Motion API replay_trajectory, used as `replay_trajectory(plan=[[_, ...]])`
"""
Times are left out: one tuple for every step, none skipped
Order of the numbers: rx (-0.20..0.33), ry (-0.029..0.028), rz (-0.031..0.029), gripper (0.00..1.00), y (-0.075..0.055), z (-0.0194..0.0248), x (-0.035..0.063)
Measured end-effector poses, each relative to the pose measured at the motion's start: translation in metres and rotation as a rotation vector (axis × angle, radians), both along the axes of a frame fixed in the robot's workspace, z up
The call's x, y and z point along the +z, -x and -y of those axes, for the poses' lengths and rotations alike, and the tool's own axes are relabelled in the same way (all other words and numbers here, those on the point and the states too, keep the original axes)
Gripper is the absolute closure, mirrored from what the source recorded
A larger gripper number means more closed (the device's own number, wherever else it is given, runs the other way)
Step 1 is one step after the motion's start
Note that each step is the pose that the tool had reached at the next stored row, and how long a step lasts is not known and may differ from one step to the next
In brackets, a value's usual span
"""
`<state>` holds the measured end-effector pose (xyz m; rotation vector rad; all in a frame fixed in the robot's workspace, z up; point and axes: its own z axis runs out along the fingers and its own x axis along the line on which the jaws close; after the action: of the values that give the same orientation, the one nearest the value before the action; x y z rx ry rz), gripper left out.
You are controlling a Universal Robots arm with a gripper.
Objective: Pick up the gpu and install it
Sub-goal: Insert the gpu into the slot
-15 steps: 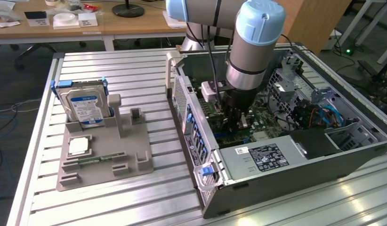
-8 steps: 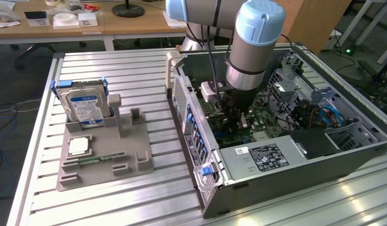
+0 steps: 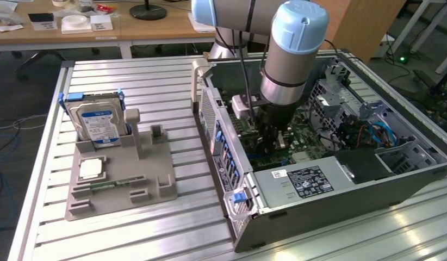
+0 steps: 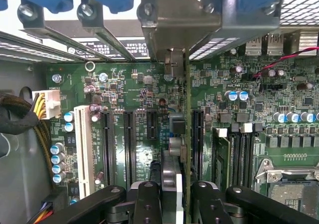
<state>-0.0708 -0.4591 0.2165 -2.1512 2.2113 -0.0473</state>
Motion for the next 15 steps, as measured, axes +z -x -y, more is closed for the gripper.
replay_trajectory(plan=[[0.000,0.0002,-0.0001,0.72,0.0000,0.0000,-0.0003],[0.000,0.0003,-0.0003,0.72,0.0000,0.0001,-0.0006],[0.000,0.0002,-0.0003,0.72,0.0000,0.0000,-0.0011],[0.000,0.0001,-0.0005,0.72,0.0000,0.0000,-0.0015],[0.000,-0.0001,-0.0006,0.72,0.0000,-0.0001,-0.0020],[0.000,-0.0002,-0.0009,0.72,0.0000,0.0000,-0.0025],[0.000,-0.0002,-0.0013,0.72,0.0000,0.0000,-0.0029],[0.000,0.0000,-0.0015,0.72,0.0000,0.0000,-0.0032],[0.000,0.0000,-0.0016,0.72,0.0000,0.0000,-0.0034],[0.000,0.0000,-0.0016,0.72,0.0000,0.0000,-0.0034],[0.000,-0.0001,-0.0015,0.72,0.0000,0.0000,-0.0035],[0.000,-0.0003,-0.0015,0.72,0.0000,-0.0001,-0.0036],[0.000,-0.0003,-0.0014,0.72,0.0000,-0.0001,-0.0036],[0.000,-0.0003,-0.0015,0.72,0.0000,0.0000,-0.0036],[0.000,-0.0003,-0.0014,0.72,0.0000,0.0000,-0.0036]])
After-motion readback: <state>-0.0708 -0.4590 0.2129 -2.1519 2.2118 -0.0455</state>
